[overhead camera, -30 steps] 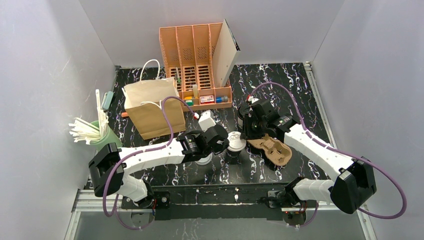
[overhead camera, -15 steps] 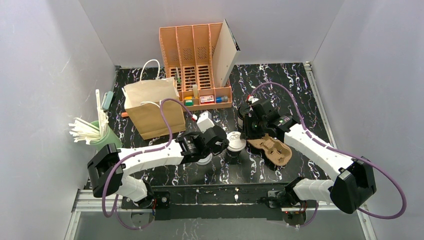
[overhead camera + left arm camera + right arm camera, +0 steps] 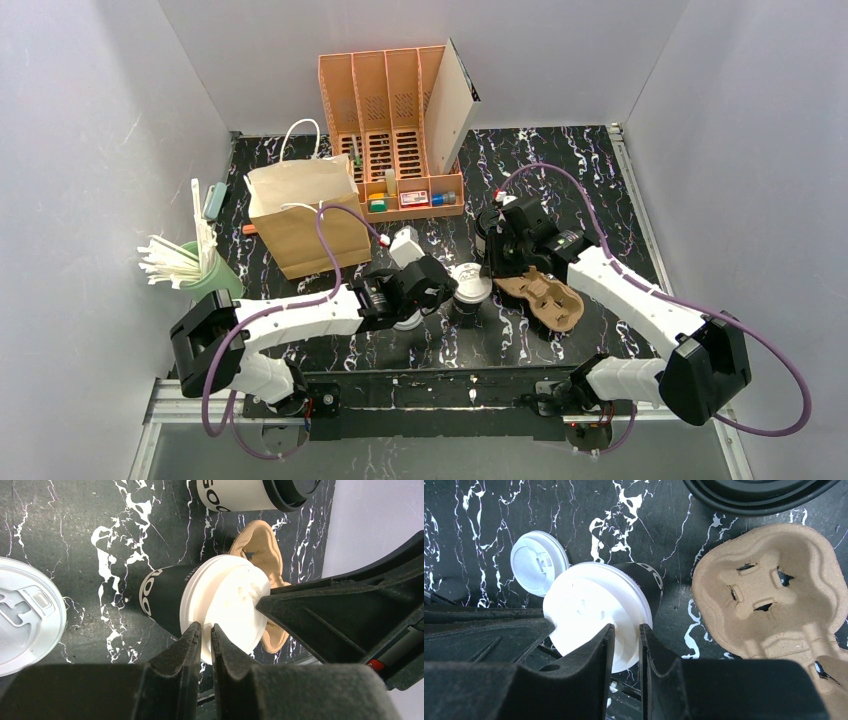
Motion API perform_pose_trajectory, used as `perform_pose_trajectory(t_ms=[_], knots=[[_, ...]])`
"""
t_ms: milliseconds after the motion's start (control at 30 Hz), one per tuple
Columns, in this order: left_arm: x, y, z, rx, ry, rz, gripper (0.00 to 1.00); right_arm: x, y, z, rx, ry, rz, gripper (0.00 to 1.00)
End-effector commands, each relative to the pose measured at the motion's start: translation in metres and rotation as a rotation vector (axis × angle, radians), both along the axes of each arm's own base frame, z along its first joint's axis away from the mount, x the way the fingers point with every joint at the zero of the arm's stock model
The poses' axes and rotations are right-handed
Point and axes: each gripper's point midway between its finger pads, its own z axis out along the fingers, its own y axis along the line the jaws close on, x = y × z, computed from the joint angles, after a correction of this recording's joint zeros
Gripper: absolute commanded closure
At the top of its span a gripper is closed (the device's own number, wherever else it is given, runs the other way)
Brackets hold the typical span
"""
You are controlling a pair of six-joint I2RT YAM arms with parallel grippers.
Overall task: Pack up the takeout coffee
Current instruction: Pick up the coffee cup from the center of the board.
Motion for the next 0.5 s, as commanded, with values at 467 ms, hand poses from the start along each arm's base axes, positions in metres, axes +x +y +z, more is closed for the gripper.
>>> perform_pose_trajectory(t_ms=[467], knots=[[-0.006, 0.014, -0.009, 0.156, -0.015, -0.075, 0.78, 0.002, 0.000, 0.003, -0.036, 0.008, 0.014, 0.68]])
